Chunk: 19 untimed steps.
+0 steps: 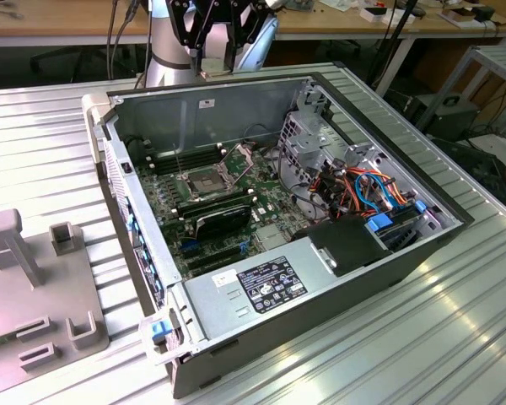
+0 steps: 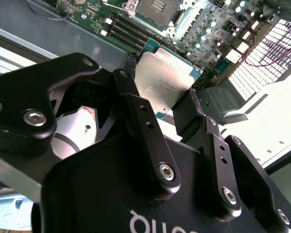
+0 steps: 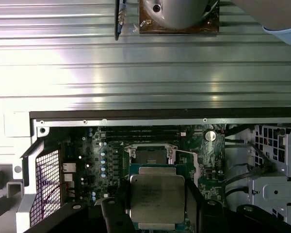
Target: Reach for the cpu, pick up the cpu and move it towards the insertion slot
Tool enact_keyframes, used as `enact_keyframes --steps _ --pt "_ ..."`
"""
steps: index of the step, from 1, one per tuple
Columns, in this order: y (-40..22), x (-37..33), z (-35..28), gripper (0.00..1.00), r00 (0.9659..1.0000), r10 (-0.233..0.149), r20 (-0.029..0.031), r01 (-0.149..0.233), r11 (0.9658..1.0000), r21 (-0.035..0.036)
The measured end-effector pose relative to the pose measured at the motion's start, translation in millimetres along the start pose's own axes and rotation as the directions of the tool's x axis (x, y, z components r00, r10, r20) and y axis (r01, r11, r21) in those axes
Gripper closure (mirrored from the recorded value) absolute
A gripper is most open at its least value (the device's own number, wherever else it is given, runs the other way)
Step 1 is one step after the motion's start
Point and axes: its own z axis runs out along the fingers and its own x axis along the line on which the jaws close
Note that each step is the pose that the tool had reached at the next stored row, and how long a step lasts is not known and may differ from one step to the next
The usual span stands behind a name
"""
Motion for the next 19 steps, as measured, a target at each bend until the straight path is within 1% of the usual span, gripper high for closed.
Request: enact_keyframes --steps 4,6,8,10,17,19 --pt "0.3 0.0 0.0 0.45 1.0 0.0 -0.0001 0.0 1.0 0.0" --pt "2.9 0.0 0.2 0.45 1.0 0.0 0.0001 0.0 1.0 -0.0002" --pt "3.1 0.0 0.2 0.45 1.0 0.0 0.0 0.0 1.0 0.0" --pt "4.7 0.1 0.5 0.45 1.0 0.0 0.0 0.0 1.0 0.0" --pt "5.7 0.1 0.8 0.45 1.0 0.0 0.0 0.0 1.0 0.0" --pt "6.9 0.1 1.1 0.45 1.0 0.0 0.0 0.0 1.0 0.0"
